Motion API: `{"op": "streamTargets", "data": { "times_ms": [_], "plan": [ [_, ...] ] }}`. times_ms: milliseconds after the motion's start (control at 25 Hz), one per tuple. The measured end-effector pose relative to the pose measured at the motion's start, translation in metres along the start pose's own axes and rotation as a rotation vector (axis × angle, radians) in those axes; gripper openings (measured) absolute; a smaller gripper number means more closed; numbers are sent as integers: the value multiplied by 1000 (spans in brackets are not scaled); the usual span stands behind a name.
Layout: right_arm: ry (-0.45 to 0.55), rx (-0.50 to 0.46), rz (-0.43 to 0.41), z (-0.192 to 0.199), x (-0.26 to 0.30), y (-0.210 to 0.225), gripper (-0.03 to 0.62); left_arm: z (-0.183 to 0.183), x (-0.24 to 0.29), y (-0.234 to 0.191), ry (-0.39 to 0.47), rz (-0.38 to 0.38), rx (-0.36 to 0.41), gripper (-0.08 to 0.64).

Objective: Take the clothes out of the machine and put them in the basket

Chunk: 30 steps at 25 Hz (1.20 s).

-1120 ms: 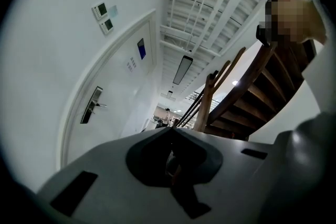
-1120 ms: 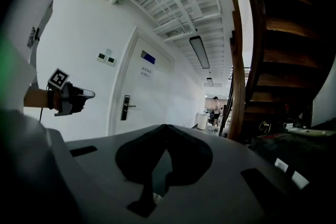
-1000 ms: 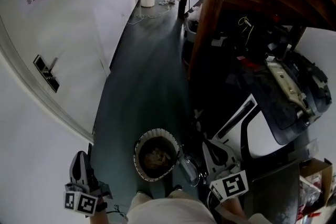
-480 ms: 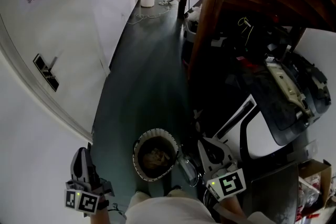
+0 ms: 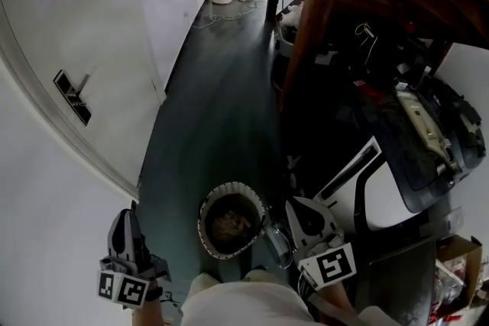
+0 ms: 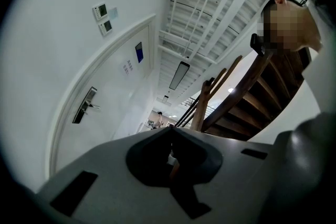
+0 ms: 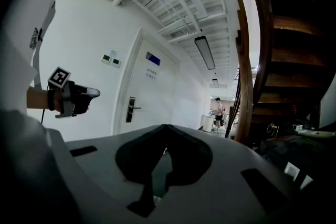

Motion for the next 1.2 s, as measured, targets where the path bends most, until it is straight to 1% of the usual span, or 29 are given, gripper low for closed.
{"op": "streamTargets", "data": {
  "times_ms": [120, 360, 680, 1000, 1200],
  "plan": [
    [2, 5, -9, 0, 5, -5, 11, -2, 0, -3, 0, 0, 0, 14],
    [7, -19, -32, -1, 12, -14, 11, -8, -1, -8, 10, 4, 6, 14],
    [21, -18, -33, -5, 16, -20, 11, -8, 0, -8, 13, 17, -3, 14],
    [-10, -23, -22, -3, 14, -23, 11, -5, 3, -16, 9, 20, -21, 14],
    [6, -26, -29, -4, 18, -29, 11, -2, 6, -20, 2, 26, -31, 14]
  ]
}}
Point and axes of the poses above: the fingertips, and each gripper's own axes: x forward along the fingers, y to its right, z out of its underside, the point moved 8 cm from there along -x, backward along the fingers, and after that the axes turned 12 degrees about y, right-handed, at the moved point
